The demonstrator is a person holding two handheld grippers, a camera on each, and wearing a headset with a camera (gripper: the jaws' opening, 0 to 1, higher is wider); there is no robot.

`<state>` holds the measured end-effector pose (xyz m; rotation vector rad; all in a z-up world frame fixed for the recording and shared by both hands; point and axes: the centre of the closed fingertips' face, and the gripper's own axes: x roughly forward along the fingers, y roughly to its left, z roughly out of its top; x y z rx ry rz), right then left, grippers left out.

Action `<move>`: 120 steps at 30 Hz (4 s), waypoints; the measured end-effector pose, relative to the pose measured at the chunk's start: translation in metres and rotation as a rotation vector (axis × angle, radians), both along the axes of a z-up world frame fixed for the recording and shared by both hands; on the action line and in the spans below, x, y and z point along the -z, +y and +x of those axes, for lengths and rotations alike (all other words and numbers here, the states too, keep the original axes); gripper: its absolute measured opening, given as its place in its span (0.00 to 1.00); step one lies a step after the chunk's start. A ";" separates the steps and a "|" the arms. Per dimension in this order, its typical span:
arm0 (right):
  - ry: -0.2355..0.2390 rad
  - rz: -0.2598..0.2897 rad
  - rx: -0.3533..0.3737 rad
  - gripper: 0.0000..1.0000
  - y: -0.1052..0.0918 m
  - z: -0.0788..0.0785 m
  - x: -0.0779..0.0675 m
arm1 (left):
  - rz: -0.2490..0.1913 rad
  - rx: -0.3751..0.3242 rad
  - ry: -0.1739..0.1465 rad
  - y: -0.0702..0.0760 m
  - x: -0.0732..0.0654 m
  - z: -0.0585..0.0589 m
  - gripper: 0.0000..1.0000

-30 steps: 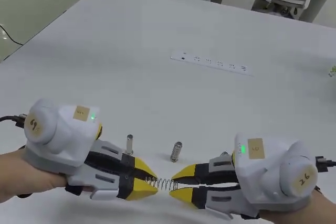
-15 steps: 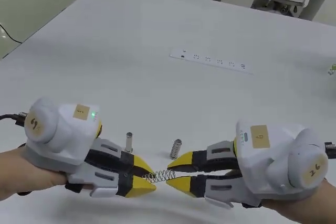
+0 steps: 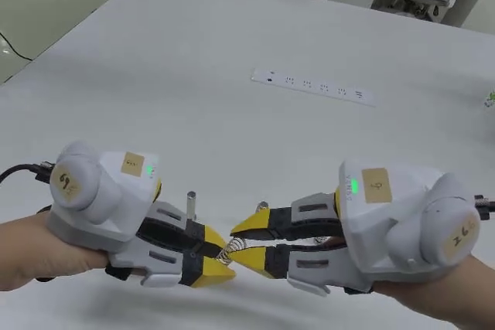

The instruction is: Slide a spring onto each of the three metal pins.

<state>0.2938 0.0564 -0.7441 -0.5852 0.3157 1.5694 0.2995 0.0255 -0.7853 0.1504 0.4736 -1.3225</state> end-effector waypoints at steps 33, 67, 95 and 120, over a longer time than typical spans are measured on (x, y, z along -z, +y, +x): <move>-0.098 -0.019 -0.040 0.07 0.009 0.001 -0.007 | -0.017 -0.034 -0.016 0.000 -0.009 0.007 0.07; -0.111 -0.032 -0.012 0.07 0.007 0.007 -0.004 | -0.039 -0.192 0.041 0.037 -0.006 0.008 0.32; -0.123 -0.038 0.035 0.07 0.009 0.019 0.007 | -0.095 -0.448 -0.004 0.092 0.002 0.018 0.88; -0.125 -0.038 0.054 0.07 0.037 0.045 0.025 | -0.107 -0.504 0.000 0.104 0.004 0.020 0.98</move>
